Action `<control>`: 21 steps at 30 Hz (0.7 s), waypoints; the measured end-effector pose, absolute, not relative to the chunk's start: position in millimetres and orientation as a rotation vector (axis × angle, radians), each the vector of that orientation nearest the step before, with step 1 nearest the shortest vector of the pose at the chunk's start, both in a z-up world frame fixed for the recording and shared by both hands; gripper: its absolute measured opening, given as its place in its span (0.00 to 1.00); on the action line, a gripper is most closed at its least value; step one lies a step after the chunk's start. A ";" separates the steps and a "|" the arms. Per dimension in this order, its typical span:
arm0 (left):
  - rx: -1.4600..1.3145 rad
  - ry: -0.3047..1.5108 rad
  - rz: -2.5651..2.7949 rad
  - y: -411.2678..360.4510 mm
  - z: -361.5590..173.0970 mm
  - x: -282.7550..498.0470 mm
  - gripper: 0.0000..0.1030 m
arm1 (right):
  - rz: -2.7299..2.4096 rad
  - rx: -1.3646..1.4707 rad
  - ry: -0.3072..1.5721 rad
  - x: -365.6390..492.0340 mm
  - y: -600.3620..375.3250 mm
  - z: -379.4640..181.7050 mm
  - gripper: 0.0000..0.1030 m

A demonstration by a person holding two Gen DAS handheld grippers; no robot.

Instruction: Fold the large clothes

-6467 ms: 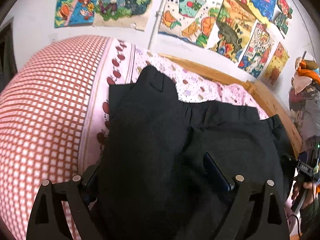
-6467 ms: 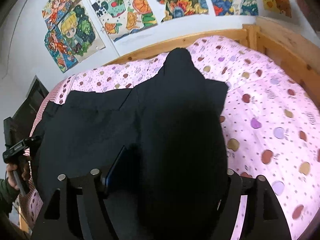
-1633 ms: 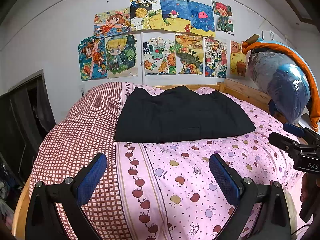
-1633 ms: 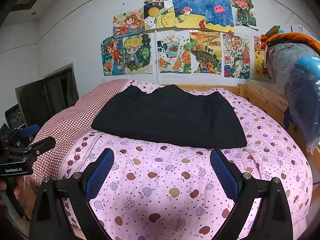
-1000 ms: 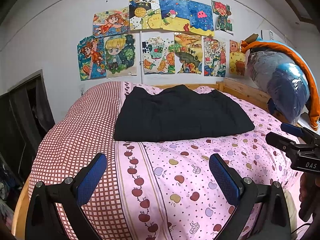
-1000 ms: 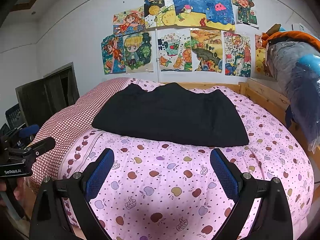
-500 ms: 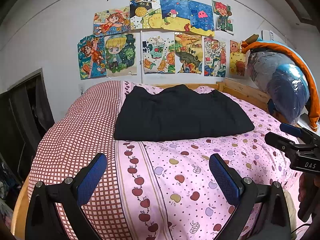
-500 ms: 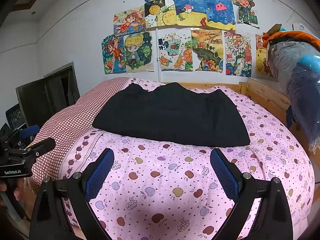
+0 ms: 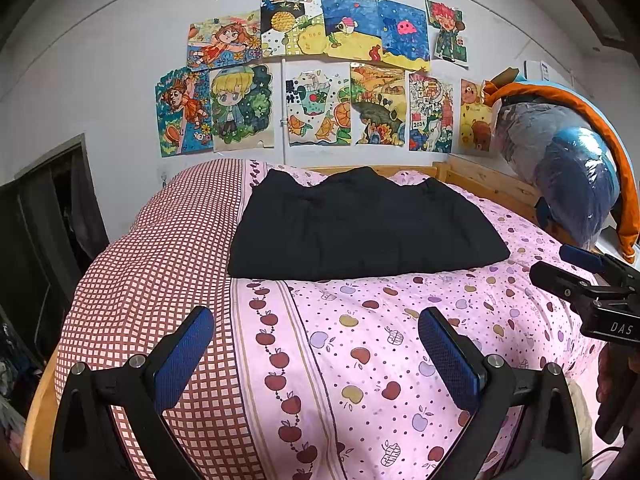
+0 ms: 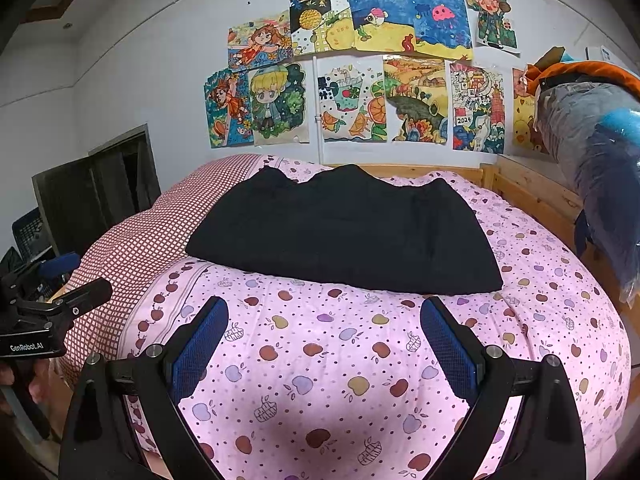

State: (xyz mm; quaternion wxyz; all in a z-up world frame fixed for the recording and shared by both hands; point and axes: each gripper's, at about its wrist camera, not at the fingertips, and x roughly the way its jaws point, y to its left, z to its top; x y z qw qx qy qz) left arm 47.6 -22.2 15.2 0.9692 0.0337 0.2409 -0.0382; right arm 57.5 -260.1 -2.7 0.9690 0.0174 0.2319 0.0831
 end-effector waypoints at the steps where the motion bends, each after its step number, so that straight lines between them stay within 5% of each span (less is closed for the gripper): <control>1: 0.069 0.487 -0.077 -22.8 14.7 47.3 1.00 | 0.167 0.033 0.470 57.6 -260.0 -2.7 0.92; 21: 0.061 0.503 -0.080 -24.7 13.0 46.3 1.00 | 0.169 0.035 0.472 58.8 -257.9 -2.3 0.92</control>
